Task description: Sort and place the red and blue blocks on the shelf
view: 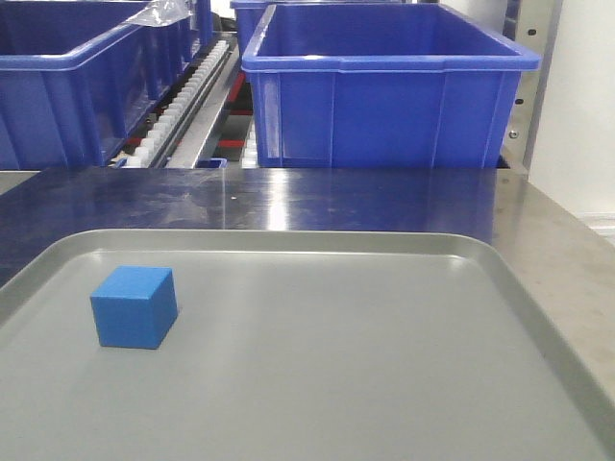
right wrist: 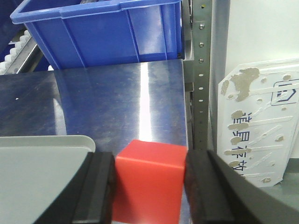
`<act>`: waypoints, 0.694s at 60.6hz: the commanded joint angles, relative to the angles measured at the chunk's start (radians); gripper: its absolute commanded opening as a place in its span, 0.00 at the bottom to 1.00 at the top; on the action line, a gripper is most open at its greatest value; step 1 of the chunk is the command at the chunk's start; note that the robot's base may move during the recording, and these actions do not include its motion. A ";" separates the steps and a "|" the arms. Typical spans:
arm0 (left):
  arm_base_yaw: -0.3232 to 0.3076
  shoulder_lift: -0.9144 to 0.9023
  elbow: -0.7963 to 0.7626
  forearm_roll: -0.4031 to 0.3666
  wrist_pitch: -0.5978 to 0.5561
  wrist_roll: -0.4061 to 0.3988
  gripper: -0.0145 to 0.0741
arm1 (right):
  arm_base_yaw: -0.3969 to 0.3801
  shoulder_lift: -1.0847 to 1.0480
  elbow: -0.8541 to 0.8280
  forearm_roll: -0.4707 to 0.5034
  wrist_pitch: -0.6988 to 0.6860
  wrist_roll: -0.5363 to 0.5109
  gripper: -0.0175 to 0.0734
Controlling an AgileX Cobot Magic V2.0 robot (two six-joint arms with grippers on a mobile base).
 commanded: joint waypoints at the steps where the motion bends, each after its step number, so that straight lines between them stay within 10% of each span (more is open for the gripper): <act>1: -0.037 -0.020 -0.037 -0.011 -0.064 0.012 0.61 | -0.006 0.004 -0.030 -0.005 -0.091 -0.005 0.25; 10: -0.090 -0.020 -0.054 -0.029 -0.042 0.012 0.83 | -0.006 0.004 -0.030 -0.005 -0.091 -0.005 0.25; 42: -0.150 -0.007 -0.157 -0.212 0.196 0.012 0.79 | -0.006 0.004 -0.030 -0.005 -0.091 -0.005 0.25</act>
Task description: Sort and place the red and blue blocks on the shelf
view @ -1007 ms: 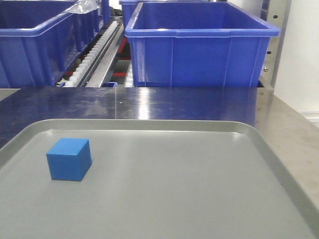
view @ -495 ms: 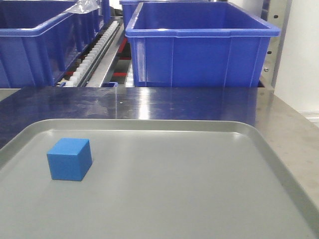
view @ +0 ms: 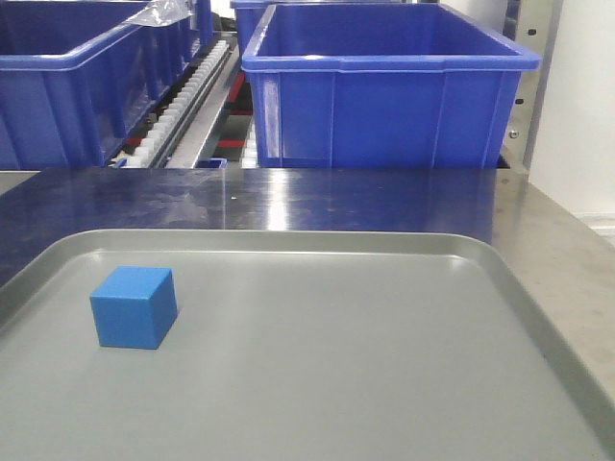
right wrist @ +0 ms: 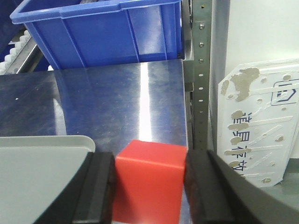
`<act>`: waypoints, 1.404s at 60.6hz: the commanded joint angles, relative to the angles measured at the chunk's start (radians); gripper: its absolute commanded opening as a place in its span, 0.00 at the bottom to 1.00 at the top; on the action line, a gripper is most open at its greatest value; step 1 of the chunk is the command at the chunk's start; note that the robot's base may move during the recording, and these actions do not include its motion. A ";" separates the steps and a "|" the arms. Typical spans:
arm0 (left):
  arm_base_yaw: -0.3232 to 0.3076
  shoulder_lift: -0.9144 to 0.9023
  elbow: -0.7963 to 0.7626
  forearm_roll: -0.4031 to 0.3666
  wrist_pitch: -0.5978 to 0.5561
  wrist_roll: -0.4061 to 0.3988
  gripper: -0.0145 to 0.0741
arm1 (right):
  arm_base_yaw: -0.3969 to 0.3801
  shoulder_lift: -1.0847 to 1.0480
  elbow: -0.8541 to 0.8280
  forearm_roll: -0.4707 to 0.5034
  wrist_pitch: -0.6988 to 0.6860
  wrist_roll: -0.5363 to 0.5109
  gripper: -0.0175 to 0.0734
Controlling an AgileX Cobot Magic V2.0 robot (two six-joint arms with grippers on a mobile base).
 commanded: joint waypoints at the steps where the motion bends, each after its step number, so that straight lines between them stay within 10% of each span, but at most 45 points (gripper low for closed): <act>1: -0.010 -0.007 -0.036 -0.043 -0.022 -0.001 0.79 | -0.006 0.004 -0.030 -0.005 -0.091 -0.005 0.25; 85: -0.398 0.295 -0.133 0.023 -0.043 -0.087 0.79 | -0.006 0.004 -0.030 -0.005 -0.091 -0.005 0.25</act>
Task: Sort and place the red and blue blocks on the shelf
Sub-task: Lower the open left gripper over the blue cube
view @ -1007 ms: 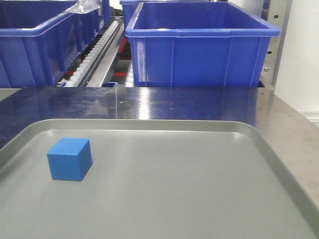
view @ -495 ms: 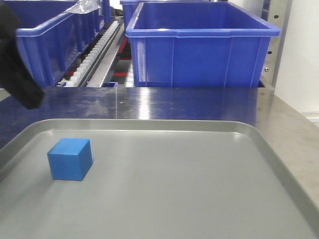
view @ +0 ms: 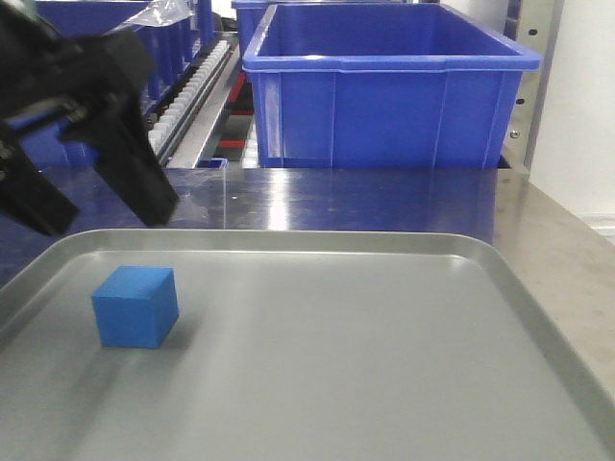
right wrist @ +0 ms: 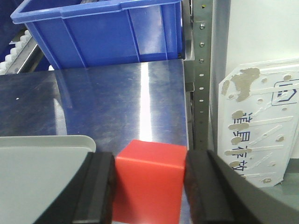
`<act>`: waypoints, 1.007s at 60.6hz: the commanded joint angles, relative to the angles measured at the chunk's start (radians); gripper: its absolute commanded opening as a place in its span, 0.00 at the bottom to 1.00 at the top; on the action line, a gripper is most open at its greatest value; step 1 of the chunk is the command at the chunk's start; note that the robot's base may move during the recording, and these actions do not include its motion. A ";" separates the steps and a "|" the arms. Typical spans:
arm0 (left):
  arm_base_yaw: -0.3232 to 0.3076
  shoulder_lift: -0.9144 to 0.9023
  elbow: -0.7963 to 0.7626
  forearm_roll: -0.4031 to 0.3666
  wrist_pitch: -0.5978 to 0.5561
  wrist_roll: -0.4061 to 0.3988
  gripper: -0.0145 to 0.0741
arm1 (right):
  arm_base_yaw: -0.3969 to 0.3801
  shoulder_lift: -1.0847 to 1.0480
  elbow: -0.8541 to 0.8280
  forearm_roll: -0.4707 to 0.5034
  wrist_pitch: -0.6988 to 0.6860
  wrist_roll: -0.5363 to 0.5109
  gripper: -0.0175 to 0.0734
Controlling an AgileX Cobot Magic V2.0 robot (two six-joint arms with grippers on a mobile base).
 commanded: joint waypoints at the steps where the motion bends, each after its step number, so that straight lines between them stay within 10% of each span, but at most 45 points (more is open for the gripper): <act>1: -0.030 0.005 -0.036 0.047 -0.045 -0.070 0.79 | -0.006 0.004 -0.030 -0.005 -0.091 -0.005 0.25; 61: -0.073 0.169 -0.036 0.118 -0.092 -0.174 0.79 | -0.006 0.004 -0.030 -0.005 -0.091 -0.005 0.25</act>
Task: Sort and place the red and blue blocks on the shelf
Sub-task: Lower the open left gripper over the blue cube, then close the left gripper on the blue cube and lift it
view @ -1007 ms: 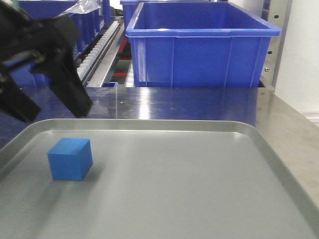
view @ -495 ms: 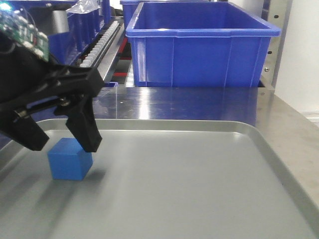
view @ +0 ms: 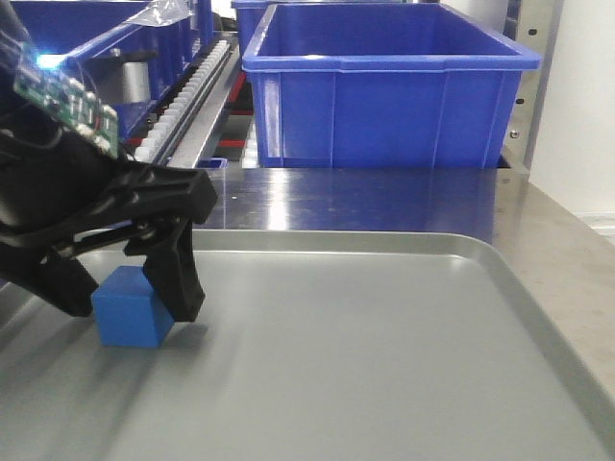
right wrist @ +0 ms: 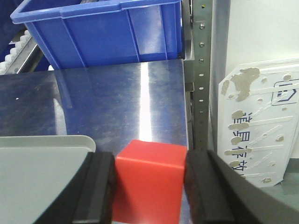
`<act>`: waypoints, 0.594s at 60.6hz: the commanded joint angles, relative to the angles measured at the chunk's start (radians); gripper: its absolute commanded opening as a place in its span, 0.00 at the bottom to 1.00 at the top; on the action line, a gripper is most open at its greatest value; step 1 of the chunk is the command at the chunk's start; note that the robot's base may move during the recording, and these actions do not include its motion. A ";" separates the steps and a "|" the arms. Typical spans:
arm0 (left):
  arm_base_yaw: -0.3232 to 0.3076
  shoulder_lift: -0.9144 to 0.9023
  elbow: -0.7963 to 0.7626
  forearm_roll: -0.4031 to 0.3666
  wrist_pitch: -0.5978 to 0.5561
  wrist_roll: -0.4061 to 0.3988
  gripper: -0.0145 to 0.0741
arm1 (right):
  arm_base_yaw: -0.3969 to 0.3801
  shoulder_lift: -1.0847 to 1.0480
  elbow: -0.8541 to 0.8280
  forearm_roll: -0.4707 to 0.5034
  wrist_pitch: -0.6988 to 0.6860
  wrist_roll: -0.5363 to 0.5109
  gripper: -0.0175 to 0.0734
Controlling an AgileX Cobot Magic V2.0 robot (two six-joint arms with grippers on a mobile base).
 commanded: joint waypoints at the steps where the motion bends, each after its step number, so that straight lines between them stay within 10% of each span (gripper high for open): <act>1: -0.010 -0.019 -0.031 -0.004 -0.039 -0.011 0.78 | -0.006 0.004 -0.030 -0.005 -0.091 -0.005 0.25; 36: -0.013 -0.025 -0.031 -0.011 -0.028 -0.011 0.36 | -0.006 0.004 -0.030 -0.005 -0.091 -0.005 0.25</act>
